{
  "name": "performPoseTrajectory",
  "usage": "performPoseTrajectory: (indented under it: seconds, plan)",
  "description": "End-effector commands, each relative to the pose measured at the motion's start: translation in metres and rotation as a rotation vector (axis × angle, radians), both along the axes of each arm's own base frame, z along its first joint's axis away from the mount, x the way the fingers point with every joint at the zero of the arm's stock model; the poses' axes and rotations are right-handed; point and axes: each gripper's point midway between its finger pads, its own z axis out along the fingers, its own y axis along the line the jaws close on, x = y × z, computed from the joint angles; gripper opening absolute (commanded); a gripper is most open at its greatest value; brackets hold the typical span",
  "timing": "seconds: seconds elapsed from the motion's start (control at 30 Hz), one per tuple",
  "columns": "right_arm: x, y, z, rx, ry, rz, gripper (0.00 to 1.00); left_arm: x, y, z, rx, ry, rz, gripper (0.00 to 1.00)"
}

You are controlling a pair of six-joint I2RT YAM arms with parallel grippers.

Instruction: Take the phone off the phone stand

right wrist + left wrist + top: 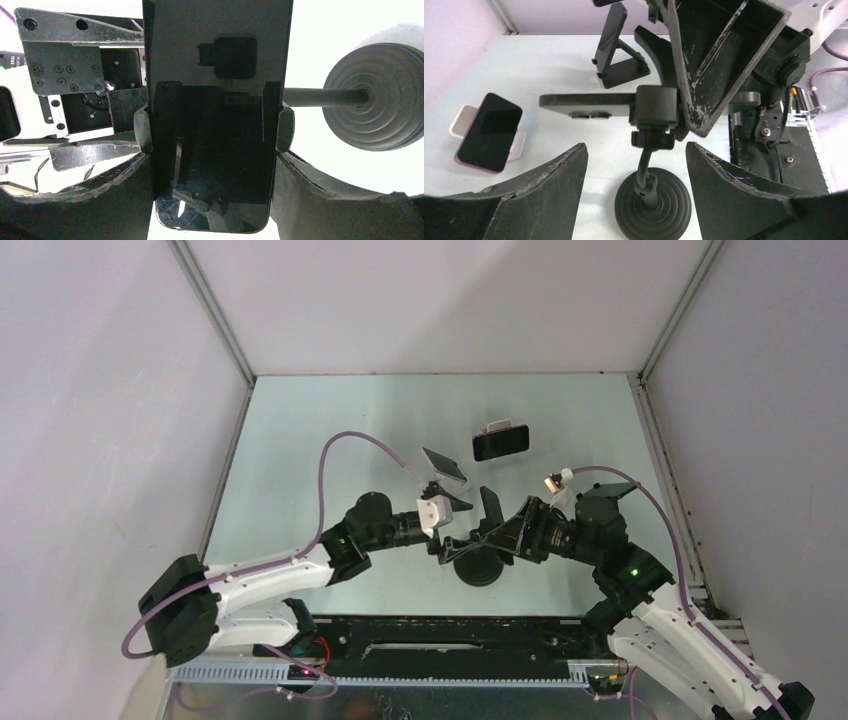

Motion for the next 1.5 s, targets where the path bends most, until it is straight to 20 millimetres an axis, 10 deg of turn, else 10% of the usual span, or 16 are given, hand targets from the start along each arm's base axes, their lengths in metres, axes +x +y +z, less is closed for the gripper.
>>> performPoseTrajectory:
  seconds: [0.0, 0.67, 1.2, 1.3, 1.37, 1.47]
  plan:
    - [-0.006, 0.004, 0.005, 0.024, -0.016, 0.045, 0.00, -0.010, -0.015, 0.018, -0.042, -0.018, -0.104, 0.79]
    - [-0.006, 0.005, 0.000, 0.031, 0.000, 0.043, 0.00, -0.007, -0.033, 0.015, -0.077, 0.033, -0.141, 0.66]
    - [-0.006, 0.004, -0.004, 0.026, 0.006, 0.042, 0.00, -0.009, -0.040, 0.005, -0.022, 0.079, -0.173, 0.25]
    - [-0.007, 0.004, -0.003, 0.029, 0.008, 0.047, 0.00, -0.004, -0.039, 0.002, -0.012, 0.081, -0.134, 0.03]
    - [-0.007, 0.004, -0.003, 0.027, 0.006, 0.044, 0.06, -0.005, -0.036, 0.001, 0.001, 0.078, -0.130, 0.00]
    - [-0.006, 0.002, -0.006, 0.018, 0.009, 0.036, 0.54, -0.007, -0.031, 0.000, 0.015, 0.072, -0.124, 0.00]
